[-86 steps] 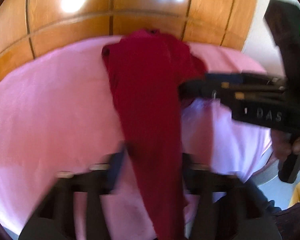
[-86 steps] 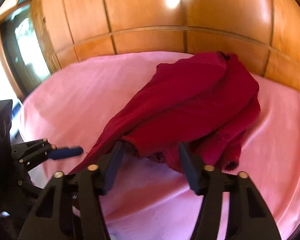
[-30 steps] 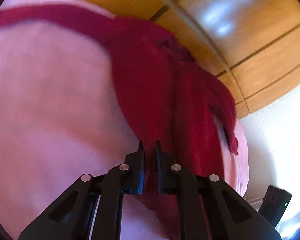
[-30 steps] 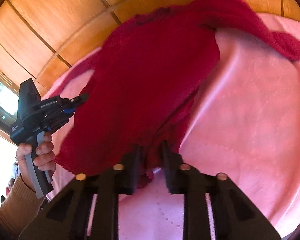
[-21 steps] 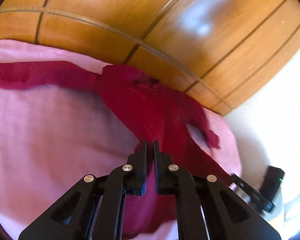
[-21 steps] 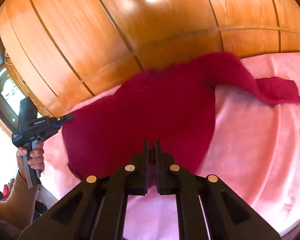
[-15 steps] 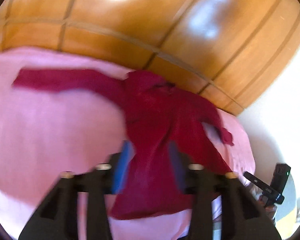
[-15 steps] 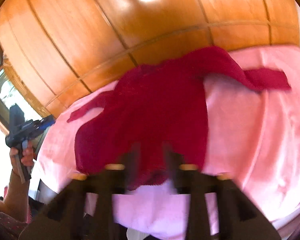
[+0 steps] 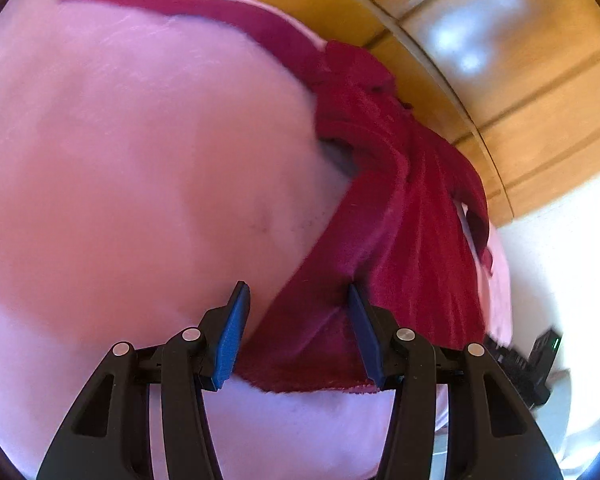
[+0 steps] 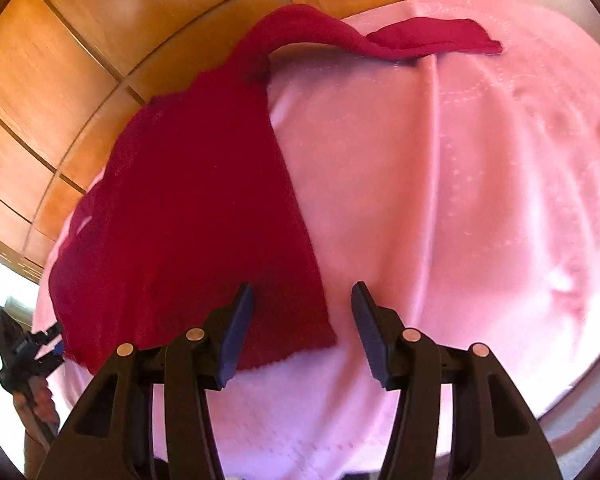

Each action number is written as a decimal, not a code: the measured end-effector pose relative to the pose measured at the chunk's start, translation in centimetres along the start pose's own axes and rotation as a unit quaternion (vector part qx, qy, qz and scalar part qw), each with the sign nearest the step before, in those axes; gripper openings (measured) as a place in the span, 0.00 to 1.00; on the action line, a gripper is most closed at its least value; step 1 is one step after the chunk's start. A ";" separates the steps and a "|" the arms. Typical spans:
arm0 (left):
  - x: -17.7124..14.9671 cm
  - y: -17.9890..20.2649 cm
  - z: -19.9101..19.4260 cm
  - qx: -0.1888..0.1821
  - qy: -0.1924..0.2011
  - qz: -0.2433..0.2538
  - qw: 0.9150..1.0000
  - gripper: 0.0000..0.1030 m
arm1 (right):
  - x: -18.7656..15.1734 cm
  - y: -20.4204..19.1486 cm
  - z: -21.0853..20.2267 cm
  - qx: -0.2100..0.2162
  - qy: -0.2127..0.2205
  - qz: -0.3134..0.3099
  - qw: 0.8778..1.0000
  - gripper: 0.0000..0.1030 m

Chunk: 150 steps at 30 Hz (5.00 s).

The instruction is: Fold small clothes

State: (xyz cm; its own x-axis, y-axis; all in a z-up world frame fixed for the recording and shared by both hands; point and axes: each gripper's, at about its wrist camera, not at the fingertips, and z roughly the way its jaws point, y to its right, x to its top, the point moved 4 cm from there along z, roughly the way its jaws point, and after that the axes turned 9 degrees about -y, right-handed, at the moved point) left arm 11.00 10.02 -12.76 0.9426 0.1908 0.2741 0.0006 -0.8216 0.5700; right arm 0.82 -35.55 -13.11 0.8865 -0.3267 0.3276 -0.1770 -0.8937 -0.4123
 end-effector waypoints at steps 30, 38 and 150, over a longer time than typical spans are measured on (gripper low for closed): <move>-9.4 -1.5 -5.6 0.020 -0.051 0.019 0.998 0.24 | -6.8 0.6 -4.8 -0.112 -0.043 -0.119 0.986 0.32; 0.8 -10.7 -10.7 0.137 0.104 -0.125 0.977 0.46 | -2.0 -7.1 -4.1 -0.095 0.059 -0.173 0.979 0.74; -0.3 9.8 8.7 0.179 0.056 0.191 0.964 0.84 | 24.6 20.4 0.8 -0.012 0.149 0.265 0.953 0.06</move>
State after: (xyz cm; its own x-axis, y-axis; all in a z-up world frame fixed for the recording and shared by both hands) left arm 13.63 -2.80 -13.98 0.8548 -0.1210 0.5047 -0.2042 -0.9724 0.1127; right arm 19.38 -61.59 -14.10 0.5099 -0.8037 0.3067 -0.5793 -0.5844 -0.5683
